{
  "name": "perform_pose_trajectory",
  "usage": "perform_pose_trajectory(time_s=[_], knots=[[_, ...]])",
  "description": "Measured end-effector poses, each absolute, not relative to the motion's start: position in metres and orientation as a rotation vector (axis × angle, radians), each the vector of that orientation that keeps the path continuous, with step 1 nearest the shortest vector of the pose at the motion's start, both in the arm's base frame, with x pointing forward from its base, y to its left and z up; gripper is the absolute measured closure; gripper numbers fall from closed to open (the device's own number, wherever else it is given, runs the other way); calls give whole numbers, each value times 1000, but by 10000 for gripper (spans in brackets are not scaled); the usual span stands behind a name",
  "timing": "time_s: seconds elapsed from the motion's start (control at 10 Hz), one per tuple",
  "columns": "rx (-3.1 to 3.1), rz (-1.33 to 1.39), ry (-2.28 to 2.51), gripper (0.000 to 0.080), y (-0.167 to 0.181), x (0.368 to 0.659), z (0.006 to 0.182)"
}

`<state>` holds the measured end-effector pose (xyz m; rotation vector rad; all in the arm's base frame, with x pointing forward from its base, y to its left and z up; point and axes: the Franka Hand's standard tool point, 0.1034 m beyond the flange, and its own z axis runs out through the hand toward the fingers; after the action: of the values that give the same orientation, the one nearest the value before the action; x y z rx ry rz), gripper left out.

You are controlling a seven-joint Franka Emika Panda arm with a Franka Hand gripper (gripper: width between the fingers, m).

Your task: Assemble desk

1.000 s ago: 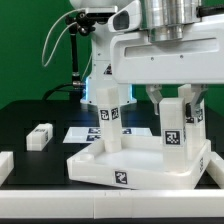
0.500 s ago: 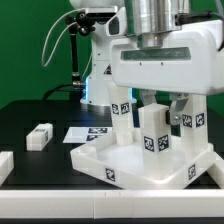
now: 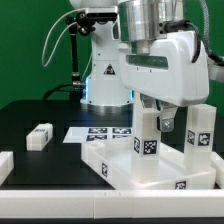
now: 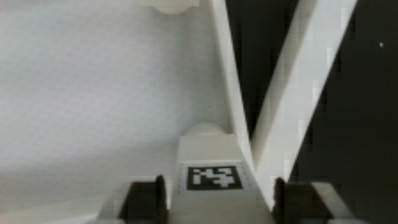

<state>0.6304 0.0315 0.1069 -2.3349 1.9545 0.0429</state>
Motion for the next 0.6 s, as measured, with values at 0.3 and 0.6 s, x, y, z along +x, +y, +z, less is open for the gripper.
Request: perform_pose_trajectory(time_s=[0.3,0.6], knots=[[-2000,65,2320,509,31,646,106],[-1715,72,2517,509,28,646,105]])
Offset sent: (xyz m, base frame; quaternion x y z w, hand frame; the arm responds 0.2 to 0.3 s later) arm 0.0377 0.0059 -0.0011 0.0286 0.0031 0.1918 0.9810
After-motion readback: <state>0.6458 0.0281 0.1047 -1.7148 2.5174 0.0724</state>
